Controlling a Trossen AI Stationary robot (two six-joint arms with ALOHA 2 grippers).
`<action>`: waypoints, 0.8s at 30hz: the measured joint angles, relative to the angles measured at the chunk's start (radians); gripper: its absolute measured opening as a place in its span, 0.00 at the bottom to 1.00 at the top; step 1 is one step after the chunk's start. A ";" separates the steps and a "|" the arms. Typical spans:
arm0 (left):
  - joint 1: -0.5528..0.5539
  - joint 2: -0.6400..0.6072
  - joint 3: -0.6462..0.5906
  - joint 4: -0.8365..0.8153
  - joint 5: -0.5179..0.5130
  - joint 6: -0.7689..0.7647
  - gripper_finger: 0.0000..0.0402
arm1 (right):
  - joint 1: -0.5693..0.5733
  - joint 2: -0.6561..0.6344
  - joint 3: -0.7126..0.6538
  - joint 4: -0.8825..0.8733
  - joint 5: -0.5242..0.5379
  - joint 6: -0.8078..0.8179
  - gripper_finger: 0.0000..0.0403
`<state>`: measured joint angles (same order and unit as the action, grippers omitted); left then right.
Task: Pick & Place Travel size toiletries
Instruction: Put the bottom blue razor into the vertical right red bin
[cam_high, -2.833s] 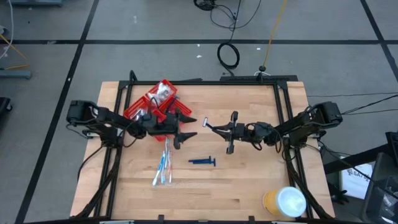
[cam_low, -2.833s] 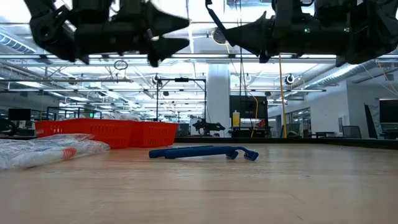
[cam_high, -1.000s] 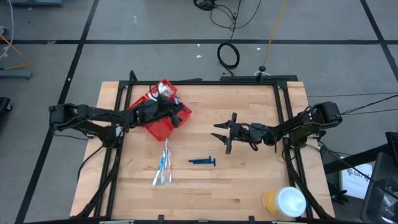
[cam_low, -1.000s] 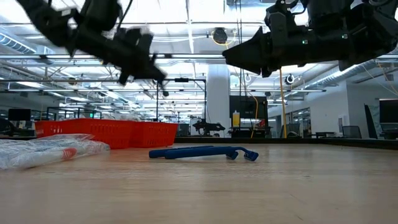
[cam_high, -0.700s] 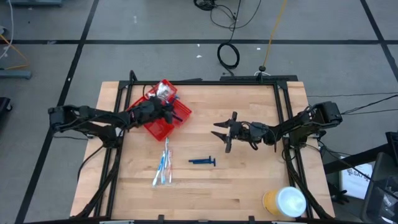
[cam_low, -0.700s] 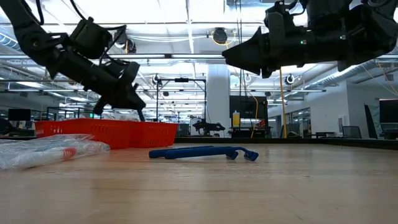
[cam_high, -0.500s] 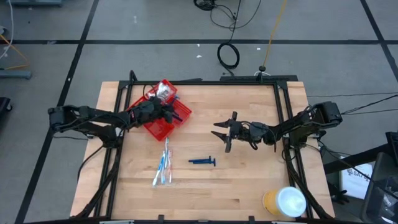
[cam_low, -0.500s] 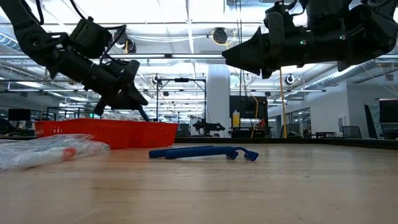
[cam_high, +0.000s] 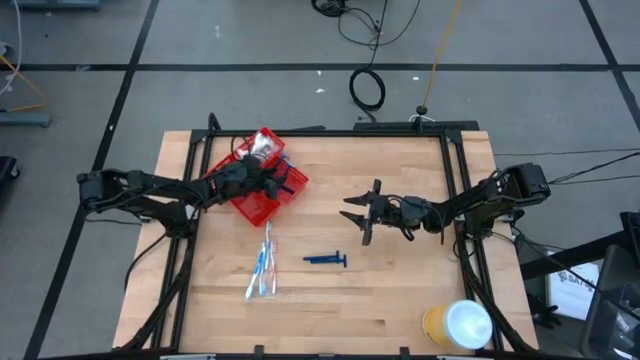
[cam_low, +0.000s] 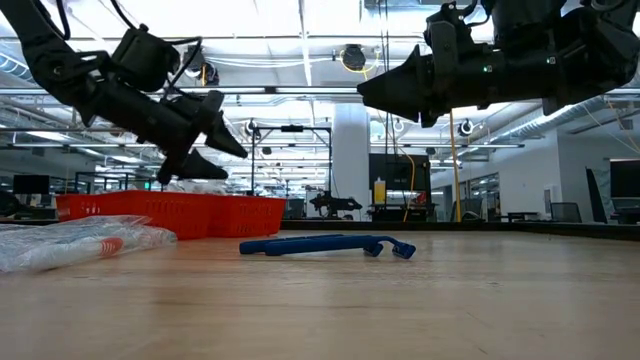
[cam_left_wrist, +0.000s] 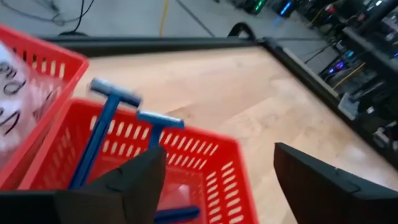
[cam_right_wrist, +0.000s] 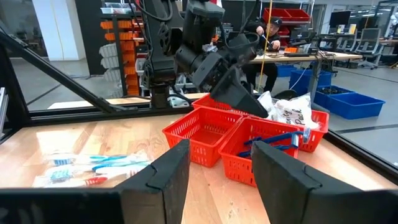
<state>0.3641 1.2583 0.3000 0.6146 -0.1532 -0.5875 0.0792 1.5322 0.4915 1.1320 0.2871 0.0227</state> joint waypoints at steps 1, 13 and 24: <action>0.000 0.000 0.000 0.015 0.000 0.001 0.74 | 0.000 0.000 0.000 0.000 0.000 0.000 0.40; 0.000 0.000 0.000 0.085 0.057 0.032 0.80 | 0.090 0.000 0.119 -0.362 -0.182 0.074 0.43; -0.007 0.000 0.001 0.089 0.055 0.027 0.80 | 0.238 0.270 0.413 -0.822 -0.213 0.122 0.44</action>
<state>0.3576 1.2583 0.3008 0.7035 -0.0980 -0.5602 0.3174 1.8026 0.9049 0.3096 0.0745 0.1448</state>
